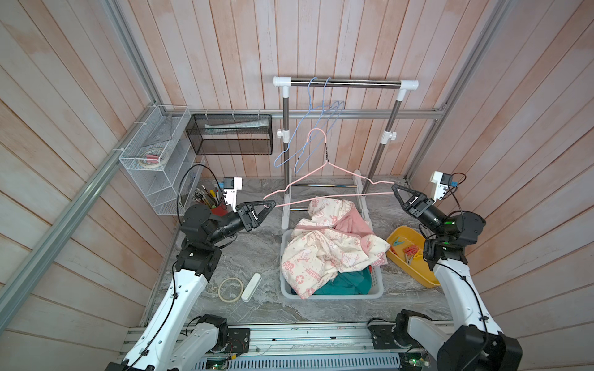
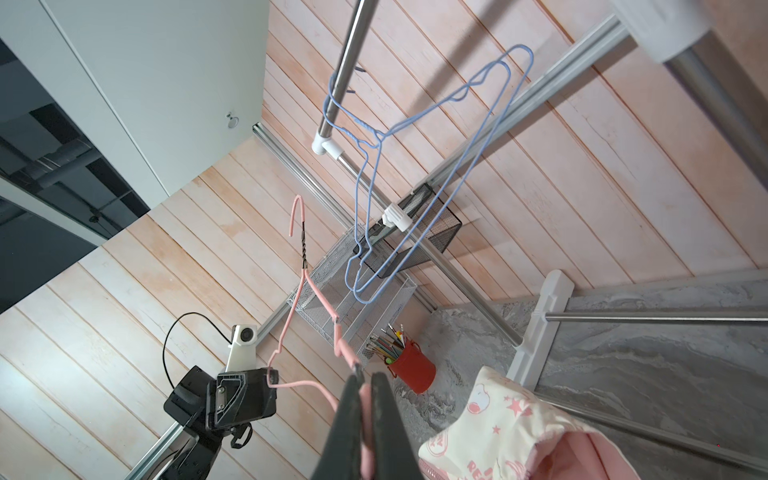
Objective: Remove the clothespins securing jackets to the hanger
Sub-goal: Place the hanger at the clothesline.
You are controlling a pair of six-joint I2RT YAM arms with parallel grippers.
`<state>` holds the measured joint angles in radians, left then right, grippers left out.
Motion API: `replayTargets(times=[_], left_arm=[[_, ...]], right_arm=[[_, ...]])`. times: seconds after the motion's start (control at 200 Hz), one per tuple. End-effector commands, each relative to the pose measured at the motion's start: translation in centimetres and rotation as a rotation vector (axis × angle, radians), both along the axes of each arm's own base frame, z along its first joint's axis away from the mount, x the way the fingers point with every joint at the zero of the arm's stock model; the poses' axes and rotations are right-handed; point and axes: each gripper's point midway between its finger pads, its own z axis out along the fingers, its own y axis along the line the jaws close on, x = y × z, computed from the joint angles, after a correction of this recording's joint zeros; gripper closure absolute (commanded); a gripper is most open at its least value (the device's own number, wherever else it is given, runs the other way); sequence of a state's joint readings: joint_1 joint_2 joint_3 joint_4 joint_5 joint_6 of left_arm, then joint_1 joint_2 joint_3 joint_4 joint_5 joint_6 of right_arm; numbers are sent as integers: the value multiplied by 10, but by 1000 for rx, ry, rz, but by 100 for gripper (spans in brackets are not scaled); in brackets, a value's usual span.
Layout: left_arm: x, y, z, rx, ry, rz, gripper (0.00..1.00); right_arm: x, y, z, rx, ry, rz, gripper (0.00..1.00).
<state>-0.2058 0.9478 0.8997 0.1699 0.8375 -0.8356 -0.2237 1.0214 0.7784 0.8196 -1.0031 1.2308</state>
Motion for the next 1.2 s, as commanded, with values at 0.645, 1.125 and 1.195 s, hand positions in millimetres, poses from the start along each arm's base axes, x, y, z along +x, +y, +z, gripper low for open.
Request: replayTargets(times=[0.645,1.125,1.195], left_arm=[[10,31,-35,168,9,247,11],[-2,20,-31,183,-53,180,8],[0,20,-32,182,-51,177,8]], right_arm=[[-95,-21,215,-172,-372,-398,100],[-73,-92,231,-296,-229,-876,100],[-62,-96,225,-304,-206,-876,100]])
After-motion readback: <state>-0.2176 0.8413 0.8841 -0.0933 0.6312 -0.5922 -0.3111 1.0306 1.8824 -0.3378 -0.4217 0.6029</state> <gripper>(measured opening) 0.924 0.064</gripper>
